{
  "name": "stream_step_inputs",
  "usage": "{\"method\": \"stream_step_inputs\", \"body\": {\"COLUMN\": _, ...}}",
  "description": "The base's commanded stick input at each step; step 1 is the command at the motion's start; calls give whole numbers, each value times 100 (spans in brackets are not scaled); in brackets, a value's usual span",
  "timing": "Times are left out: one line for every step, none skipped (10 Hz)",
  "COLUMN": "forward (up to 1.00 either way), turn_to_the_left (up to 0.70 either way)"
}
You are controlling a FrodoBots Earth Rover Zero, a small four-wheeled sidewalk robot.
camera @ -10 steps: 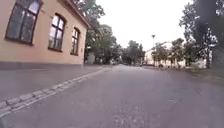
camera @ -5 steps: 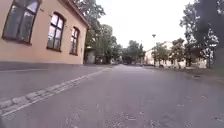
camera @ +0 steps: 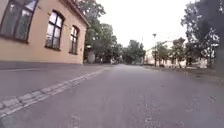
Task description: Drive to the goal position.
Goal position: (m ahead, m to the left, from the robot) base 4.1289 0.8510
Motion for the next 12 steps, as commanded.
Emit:
{"method": "stream_step_inputs", "body": {"forward": 45, "turn_to_the_left": 0}}
{"method": "stream_step_inputs", "body": {"forward": 45, "turn_to_the_left": 0}}
{"method": "stream_step_inputs", "body": {"forward": 45, "turn_to_the_left": 0}}
{"method": "stream_step_inputs", "body": {"forward": 45, "turn_to_the_left": 0}}
{"method": "stream_step_inputs", "body": {"forward": 45, "turn_to_the_left": 0}}
{"method": "stream_step_inputs", "body": {"forward": 45, "turn_to_the_left": 0}}
{"method": "stream_step_inputs", "body": {"forward": 45, "turn_to_the_left": 0}}
{"method": "stream_step_inputs", "body": {"forward": 45, "turn_to_the_left": 0}}
{"method": "stream_step_inputs", "body": {"forward": 45, "turn_to_the_left": 0}}
{"method": "stream_step_inputs", "body": {"forward": 45, "turn_to_the_left": 0}}
{"method": "stream_step_inputs", "body": {"forward": 45, "turn_to_the_left": 0}}
{"method": "stream_step_inputs", "body": {"forward": 45, "turn_to_the_left": 0}}
